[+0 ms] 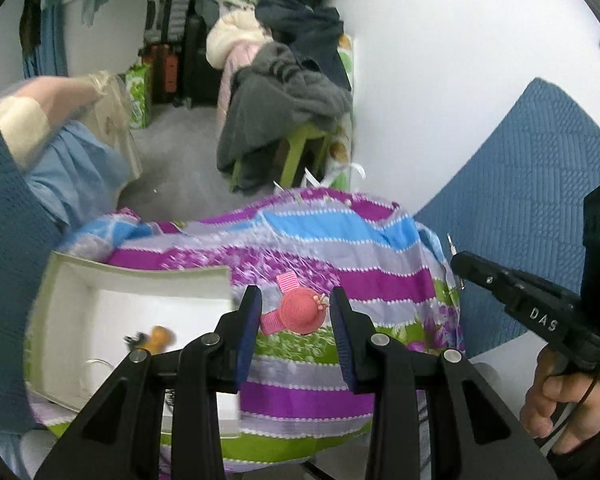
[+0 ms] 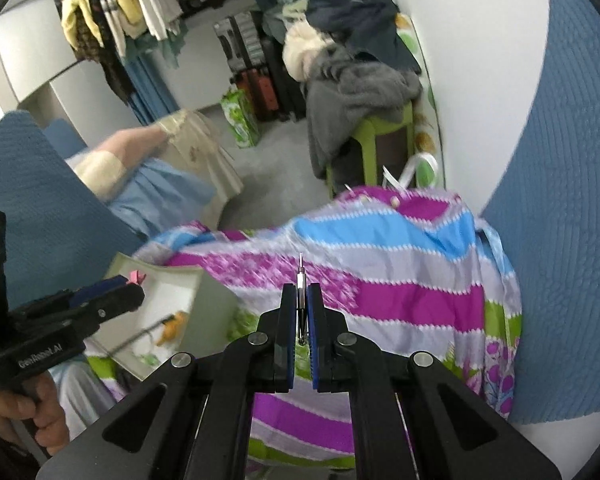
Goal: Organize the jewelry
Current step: 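Carry the flower clip and pin into the green box and open both tools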
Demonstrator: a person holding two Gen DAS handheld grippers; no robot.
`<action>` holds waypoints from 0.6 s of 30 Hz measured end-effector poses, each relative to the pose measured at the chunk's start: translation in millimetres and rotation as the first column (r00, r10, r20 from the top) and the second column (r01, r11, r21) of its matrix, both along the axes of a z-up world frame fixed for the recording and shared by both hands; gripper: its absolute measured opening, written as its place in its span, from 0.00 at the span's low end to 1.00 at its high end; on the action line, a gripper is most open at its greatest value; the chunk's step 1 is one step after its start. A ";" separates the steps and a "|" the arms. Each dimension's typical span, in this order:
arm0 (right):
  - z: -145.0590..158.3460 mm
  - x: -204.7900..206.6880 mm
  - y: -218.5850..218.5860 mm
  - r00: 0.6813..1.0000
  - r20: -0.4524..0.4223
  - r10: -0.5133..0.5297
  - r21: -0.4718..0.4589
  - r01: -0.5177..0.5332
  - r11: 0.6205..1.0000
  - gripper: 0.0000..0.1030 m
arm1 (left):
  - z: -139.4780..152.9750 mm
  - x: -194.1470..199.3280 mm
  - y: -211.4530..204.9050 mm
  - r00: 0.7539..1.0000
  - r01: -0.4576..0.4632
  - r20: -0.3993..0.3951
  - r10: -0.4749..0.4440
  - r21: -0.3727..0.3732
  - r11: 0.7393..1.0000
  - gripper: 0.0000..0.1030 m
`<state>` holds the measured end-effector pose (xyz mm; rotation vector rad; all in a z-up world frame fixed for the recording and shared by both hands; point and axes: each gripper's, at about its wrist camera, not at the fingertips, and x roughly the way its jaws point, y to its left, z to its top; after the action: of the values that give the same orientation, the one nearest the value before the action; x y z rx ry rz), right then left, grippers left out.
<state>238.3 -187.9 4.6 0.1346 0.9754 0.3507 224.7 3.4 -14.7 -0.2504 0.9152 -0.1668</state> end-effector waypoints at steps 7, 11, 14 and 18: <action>31.0 -3.1 41.1 0.998 0.054 0.040 0.011 -0.040 0.999 0.03 | 25.3 -17.2 45.3 0.998 -0.047 0.046 0.046 0.012 0.999 0.34; 36.4 -6.5 70.0 0.995 0.072 0.068 0.036 -0.070 0.997 0.03 | 28.7 -29.1 71.8 0.995 -0.074 0.074 0.073 0.012 0.997 0.34; 33.5 -8.9 88.0 0.994 0.075 0.073 0.042 -0.076 0.996 0.03 | 24.7 -36.3 93.6 0.992 -0.101 0.071 0.100 0.005 0.995 0.34; 19.2 -11.4 114.3 0.995 0.050 0.087 0.058 -0.090 0.994 0.04 | 10.0 -41.2 122.6 0.991 -0.127 0.040 0.127 -0.002 0.992 0.34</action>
<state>226.9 -73.5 23.8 0.1378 0.9262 0.4627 183.5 125.9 -4.6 -0.3029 0.8563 -0.0532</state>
